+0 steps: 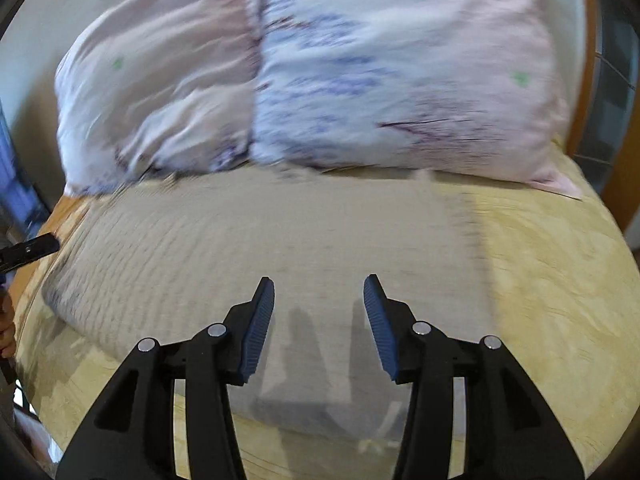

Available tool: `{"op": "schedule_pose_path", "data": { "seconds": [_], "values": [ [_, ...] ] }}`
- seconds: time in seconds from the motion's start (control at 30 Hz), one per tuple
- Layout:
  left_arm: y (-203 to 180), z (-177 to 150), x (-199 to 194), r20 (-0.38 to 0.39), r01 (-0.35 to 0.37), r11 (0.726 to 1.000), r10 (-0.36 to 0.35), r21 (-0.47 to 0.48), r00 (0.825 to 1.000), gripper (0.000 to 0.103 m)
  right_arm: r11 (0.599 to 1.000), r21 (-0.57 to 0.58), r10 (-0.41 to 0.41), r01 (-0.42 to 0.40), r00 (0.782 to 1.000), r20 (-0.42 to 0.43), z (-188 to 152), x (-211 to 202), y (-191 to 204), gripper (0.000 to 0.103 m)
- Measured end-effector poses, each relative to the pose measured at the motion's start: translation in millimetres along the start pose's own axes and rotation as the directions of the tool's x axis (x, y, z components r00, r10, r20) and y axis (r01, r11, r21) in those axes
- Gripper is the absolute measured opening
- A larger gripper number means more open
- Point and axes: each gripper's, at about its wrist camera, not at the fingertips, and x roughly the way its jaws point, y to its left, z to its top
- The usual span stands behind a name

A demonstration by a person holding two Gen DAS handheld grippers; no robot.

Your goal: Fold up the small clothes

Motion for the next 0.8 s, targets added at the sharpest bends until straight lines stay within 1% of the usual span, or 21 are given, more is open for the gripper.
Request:
{"op": "schedule_pose_path", "data": {
  "seconds": [0.1, 0.17, 0.2, 0.3, 0.37, 0.4, 0.5, 0.57, 0.7, 0.73, 0.77, 0.8],
  "values": [
    [-5, -7, 13, -0.040, -0.026, 1.000, 0.027, 0.017, 0.999, 0.061, 0.999, -0.043, -0.022, 0.021, 0.999, -0.026, -1, 14, 16, 0.049],
    [-2, -12, 23, -0.073, -0.049, 0.999, 0.050, 0.016, 0.996, 0.061, 0.997, -0.056, -0.050, 0.046, 0.997, -0.066, -6, 26, 20, 0.051],
    [1, -16, 28, -0.091, -0.061, 0.998, 0.062, 0.014, 0.994, 0.061, 0.997, -0.054, -0.051, 0.048, 0.997, -0.053, -8, 25, 20, 0.052],
    [2, -19, 29, -0.082, -0.068, 0.997, 0.071, 0.037, 0.994, 0.061, 0.998, -0.052, -0.043, 0.040, 0.998, -0.051, -9, 25, 18, 0.052],
    [3, -18, 25, -0.079, -0.056, 0.998, 0.058, 0.020, 0.995, 0.061, 0.999, -0.044, -0.030, 0.028, 0.998, -0.051, -9, 25, 16, 0.053],
    [8, -15, 18, -0.058, -0.034, 0.999, 0.033, -0.015, 0.998, 0.061, 0.999, -0.044, -0.028, 0.026, 0.998, -0.050, -9, 24, 16, 0.053],
    [26, -5, 4, -0.005, -0.011, 0.995, 0.011, -0.099, 1.000, 0.062, 0.999, -0.038, -0.024, 0.022, 0.999, -0.046, -10, 23, 15, 0.053],
    [51, 5, -3, 0.008, -0.003, 0.983, 0.005, -0.182, 1.000, 0.062, 0.999, -0.040, -0.024, 0.022, 0.999, -0.048, -11, 25, 17, 0.053],
    [90, 17, 1, -0.011, -0.004, 0.947, 0.001, -0.321, 1.000, 0.062, 0.999, -0.039, -0.018, 0.016, 0.998, -0.054, -10, 26, 17, 0.054],
    [101, 18, 3, -0.019, -0.008, 0.931, 0.001, -0.365, 1.000, 0.062, 0.999, -0.038, -0.018, 0.016, 0.998, -0.054, -10, 26, 17, 0.054],
    [106, 18, 5, -0.021, -0.003, 0.921, -0.006, -0.390, 1.000, 0.062, 0.999, -0.037, -0.018, 0.016, 0.998, -0.053, -10, 26, 17, 0.054],
    [113, 18, 11, -0.032, 0.011, 0.904, -0.028, -0.426, 0.999, 0.062, 0.999, -0.036, -0.017, 0.015, 0.998, -0.053, -10, 26, 17, 0.055]
  ]
}}
